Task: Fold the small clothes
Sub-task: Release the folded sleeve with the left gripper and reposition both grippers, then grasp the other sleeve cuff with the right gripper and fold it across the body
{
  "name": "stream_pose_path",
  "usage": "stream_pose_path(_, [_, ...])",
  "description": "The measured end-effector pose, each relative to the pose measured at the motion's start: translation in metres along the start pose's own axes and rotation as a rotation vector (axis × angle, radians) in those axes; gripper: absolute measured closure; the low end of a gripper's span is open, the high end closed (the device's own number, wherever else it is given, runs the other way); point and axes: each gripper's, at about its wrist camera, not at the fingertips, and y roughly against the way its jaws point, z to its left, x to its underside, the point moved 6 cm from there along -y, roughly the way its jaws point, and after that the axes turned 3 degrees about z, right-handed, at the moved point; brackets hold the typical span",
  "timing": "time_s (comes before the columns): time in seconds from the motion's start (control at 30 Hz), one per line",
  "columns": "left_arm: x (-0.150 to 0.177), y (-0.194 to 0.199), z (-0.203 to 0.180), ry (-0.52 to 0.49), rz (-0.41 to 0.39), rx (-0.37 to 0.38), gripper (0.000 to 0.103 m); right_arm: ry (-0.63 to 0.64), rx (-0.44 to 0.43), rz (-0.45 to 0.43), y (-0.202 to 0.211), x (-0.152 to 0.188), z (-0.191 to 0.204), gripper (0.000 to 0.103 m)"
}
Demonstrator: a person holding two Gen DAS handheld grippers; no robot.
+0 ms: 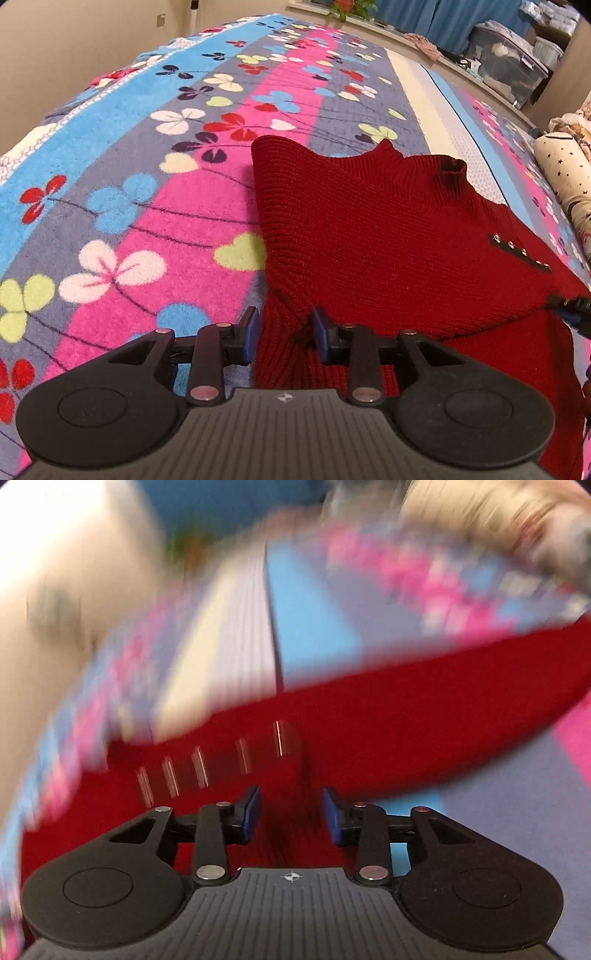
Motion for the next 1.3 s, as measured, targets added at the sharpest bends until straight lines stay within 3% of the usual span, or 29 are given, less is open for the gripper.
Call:
stream_pose_path(0.07, [0.0, 0.0, 0.001, -0.002, -0.001, -0.003, 0.065, 0.028, -0.043, -0.046, 0.011, -0.004, -0.006, 0.072])
stream_pose_path(0.17, [-0.001, 0.0, 0.001, -0.006, -0.001, -0.005, 0.063, -0.016, -0.073, -0.173, 0.038, -0.017, -0.031, 0.053])
stream_pose_path(0.3, [0.0, -0.001, 0.0, -0.016, -0.002, -0.013, 0.06, -0.102, 0.037, -0.245, 0.054, -0.035, -0.102, 0.051])
stream_pose_path(0.37, [0.0, -0.002, -0.001, -0.02, -0.001, -0.014, 0.06, -0.192, 0.116, -0.264, 0.059, -0.038, -0.147, 0.051])
stream_pose_path(0.5, [0.0, -0.003, -0.004, -0.032, 0.0, -0.014, 0.06, -0.422, 0.183, -0.282, 0.059, -0.042, -0.226, 0.051])
stream_pose_path(0.63, [0.001, -0.006, -0.007, -0.04, 0.008, -0.008, 0.06, -0.612, 0.119, -0.306, 0.046, -0.035, -0.276, 0.051])
stream_pose_path(0.77, [0.001, -0.007, -0.008, -0.054, 0.008, -0.015, 0.059, -0.624, 0.092, -0.318, 0.039, -0.045, -0.289, 0.051])
stream_pose_path(0.97, [0.001, -0.009, -0.013, -0.087, 0.006, -0.034, 0.059, -0.588, 0.151, -0.321, 0.034, -0.063, -0.289, 0.055])
stream_pose_path(1.07, [0.001, -0.009, -0.012, -0.093, 0.005, -0.039, 0.057, -0.555, 0.208, -0.303, 0.037, -0.066, -0.284, 0.083])
stream_pose_path(1.2, [0.002, -0.008, -0.01, -0.107, 0.004, -0.038, 0.054, -0.487, 0.25, -0.315, 0.045, -0.078, -0.275, 0.088])
stream_pose_path(1.3, [0.003, -0.007, -0.007, -0.106, 0.007, -0.032, 0.051, -0.362, 0.32, -0.355, 0.056, -0.095, -0.248, 0.088])
